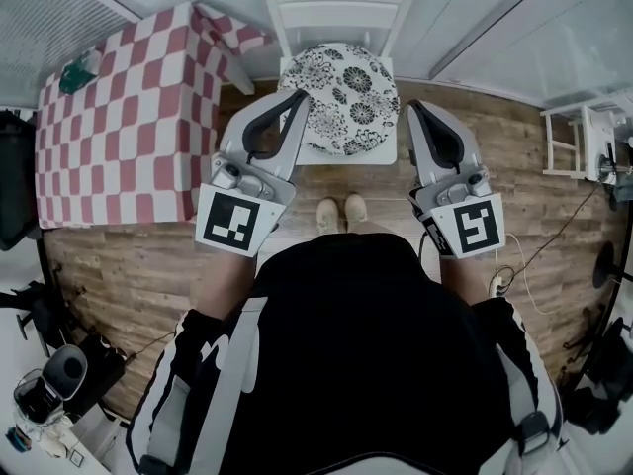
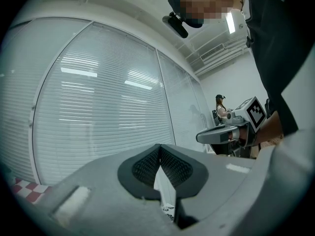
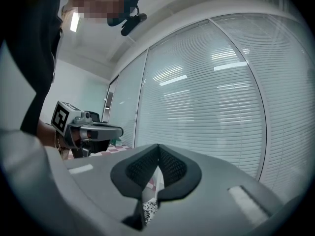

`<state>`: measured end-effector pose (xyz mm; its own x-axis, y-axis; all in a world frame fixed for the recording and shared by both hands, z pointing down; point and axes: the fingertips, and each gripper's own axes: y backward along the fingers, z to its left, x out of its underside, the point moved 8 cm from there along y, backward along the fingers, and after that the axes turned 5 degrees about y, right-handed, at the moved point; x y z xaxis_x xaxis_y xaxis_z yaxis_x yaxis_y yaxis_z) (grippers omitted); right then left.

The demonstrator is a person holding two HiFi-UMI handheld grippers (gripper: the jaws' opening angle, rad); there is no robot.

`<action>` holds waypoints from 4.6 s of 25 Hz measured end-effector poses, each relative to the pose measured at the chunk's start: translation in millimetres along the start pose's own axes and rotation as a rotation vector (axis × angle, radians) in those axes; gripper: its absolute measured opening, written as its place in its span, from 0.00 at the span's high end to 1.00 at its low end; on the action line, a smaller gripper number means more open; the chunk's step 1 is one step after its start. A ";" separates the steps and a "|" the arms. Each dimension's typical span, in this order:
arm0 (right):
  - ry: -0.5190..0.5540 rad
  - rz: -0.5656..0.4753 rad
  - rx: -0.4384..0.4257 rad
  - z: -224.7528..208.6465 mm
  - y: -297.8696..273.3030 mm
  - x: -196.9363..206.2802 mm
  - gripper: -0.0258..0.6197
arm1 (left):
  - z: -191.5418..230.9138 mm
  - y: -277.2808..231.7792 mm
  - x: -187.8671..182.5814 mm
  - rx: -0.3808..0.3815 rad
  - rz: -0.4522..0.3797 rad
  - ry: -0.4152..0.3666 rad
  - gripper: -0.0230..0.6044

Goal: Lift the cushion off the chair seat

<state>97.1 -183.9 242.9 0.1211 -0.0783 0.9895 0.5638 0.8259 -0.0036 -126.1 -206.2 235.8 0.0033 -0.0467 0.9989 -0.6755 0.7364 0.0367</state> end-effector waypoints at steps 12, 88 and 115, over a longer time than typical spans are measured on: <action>-0.017 0.034 -0.063 -15.5 -4.8 6.8 0.96 | -11.4 -17.4 12.5 -0.025 0.042 0.029 0.96; 0.307 0.623 -0.659 83.4 -23.2 418.0 0.72 | -37.1 -7.2 412.6 0.323 0.763 -0.151 0.62; 0.513 0.838 -0.786 99.8 -33.9 514.3 0.64 | -49.4 -31.9 521.5 0.525 1.027 -0.333 0.58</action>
<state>58.7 -196.5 766.4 0.8801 -0.0447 0.4727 0.4722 0.1857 -0.8617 -66.4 -220.7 757.0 -0.8516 0.1716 0.4953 -0.4694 0.1708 -0.8663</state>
